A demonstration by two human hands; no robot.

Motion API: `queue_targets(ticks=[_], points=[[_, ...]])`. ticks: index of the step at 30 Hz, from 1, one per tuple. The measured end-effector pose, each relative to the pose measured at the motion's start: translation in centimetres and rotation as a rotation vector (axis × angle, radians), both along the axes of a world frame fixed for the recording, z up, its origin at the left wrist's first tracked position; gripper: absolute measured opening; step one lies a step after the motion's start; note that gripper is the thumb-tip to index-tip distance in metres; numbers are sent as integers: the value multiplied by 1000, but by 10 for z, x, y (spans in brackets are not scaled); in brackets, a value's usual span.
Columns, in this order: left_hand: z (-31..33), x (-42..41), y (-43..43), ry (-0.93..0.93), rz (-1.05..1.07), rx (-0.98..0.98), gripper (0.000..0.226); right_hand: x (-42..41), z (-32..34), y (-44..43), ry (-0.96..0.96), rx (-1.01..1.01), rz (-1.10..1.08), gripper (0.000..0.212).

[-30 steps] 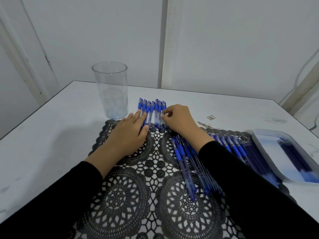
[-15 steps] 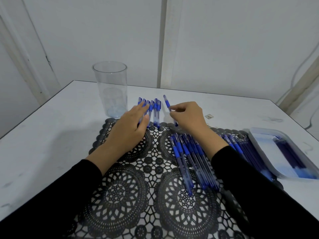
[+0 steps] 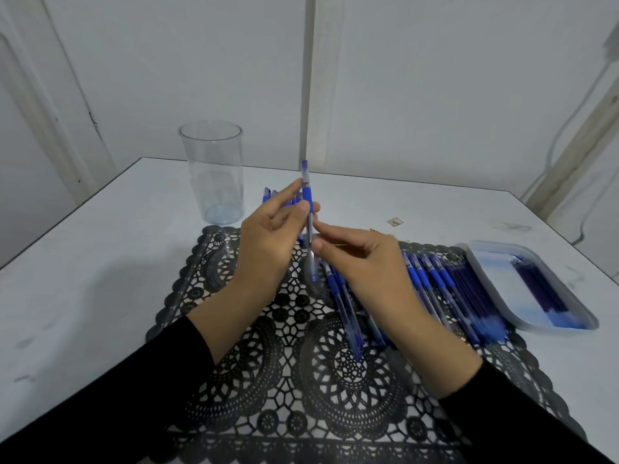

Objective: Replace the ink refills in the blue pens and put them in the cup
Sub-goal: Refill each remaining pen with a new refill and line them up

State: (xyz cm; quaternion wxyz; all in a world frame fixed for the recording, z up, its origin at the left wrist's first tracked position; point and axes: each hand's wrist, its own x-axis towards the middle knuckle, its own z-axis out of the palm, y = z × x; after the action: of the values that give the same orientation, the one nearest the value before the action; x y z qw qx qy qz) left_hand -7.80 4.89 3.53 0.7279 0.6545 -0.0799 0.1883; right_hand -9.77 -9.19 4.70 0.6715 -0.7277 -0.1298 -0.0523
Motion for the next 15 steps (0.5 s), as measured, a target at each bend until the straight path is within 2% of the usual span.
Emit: queue_targets(ticks=[3,6,9,12,15], points=[[1,-4,7,-39,23,37,33,-3,4,-11,-41,-13,-39,19],[-6,-7,22,-101,34,350,33,-2,5,-23,-78,-72,-99,22],[-17,-17,31,-191,-14,618,29,-4,2,-29,-92,-149,-54,30],[-24,-21,38,-290,-23,723,27,-5,-5,-28,-86,-232,1,21],[-27,-20,40,-300,-29,778,34,-3,-9,-29,-80,-238,16,10]])
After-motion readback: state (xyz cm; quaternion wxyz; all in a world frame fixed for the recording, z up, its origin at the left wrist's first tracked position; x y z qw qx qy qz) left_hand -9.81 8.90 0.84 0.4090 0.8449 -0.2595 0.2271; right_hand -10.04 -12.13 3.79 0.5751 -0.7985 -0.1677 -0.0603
